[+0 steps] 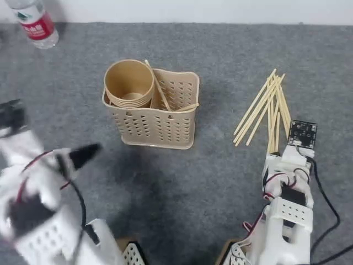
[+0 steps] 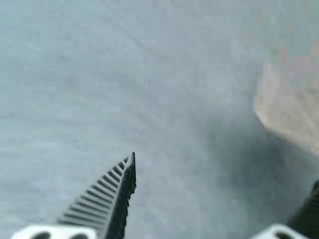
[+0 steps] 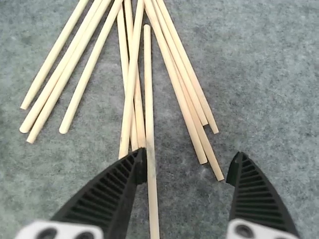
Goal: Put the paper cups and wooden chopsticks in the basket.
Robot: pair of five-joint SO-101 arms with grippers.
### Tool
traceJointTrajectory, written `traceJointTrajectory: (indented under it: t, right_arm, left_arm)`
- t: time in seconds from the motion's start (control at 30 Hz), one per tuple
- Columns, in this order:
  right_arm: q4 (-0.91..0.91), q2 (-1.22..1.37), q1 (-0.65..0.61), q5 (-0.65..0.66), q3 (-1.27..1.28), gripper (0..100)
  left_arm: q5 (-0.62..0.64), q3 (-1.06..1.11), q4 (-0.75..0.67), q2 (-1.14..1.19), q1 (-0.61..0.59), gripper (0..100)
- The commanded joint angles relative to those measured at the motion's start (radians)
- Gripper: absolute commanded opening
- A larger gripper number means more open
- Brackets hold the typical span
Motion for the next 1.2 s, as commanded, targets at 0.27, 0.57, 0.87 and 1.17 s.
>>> traceJointTrajectory:
  t: [0.27, 0.57, 0.87, 1.17]
  right_arm:
    - [-0.018, -0.015, -0.007, 0.005, -0.008, 26.4]
    - [-0.019, -0.01, -0.028, 0.003, -0.008, 26.5]
    - [-0.019, -0.01, -0.038, 0.003, -0.008, 26.6]
    - [-0.004, -0.018, -0.03, -0.084, -0.005, 26.5]
  left_arm:
    - [-0.008, 0.479, -0.427, -0.686, -0.451, 49]
    - [-0.006, 0.671, -0.519, -0.689, -0.334, 49]
    - [0.002, 0.931, -0.413, -0.7, 0.055, 49]
    - [0.002, 0.935, -0.169, -0.7, 0.535, 49]
